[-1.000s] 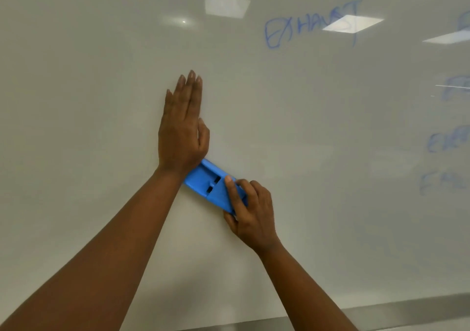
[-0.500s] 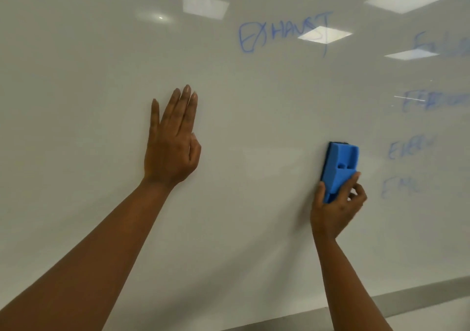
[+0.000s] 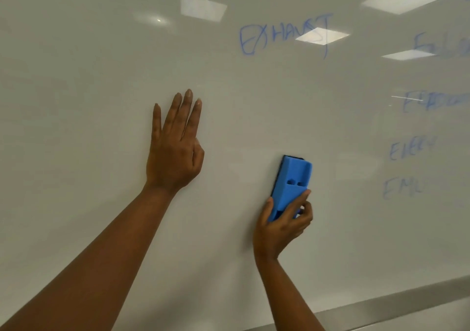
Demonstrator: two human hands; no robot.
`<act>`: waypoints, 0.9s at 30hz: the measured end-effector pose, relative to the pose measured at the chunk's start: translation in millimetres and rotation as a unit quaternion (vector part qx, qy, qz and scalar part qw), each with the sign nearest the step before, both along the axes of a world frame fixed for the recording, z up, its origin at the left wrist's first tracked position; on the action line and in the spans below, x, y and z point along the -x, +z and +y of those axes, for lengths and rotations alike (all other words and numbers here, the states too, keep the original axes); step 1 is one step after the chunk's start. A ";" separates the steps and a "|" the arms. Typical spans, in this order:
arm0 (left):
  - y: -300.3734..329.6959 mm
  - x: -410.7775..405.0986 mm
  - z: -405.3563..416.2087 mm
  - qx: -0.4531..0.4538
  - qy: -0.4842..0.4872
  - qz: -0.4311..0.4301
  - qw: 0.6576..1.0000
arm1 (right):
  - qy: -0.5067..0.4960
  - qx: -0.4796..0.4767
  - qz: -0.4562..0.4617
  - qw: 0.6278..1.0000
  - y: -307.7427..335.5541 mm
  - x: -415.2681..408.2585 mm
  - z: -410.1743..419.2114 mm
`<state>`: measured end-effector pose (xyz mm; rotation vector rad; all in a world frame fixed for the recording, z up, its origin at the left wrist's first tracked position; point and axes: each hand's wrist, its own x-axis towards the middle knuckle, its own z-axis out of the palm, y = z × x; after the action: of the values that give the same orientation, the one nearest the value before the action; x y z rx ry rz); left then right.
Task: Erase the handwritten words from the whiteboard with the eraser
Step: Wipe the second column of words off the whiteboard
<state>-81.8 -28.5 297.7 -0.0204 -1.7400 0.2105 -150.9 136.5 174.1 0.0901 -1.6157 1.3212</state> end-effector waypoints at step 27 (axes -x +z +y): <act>-3.9 1.0 -2.3 0.001 -0.002 0.008 1.000 | -0.008 0.056 0.105 0.993 96.1 3.7 -1.6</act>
<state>-82.8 -30.8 293.8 -0.0235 -1.7235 0.2079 -154.6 134.9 270.2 0.1421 -1.3605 1.3419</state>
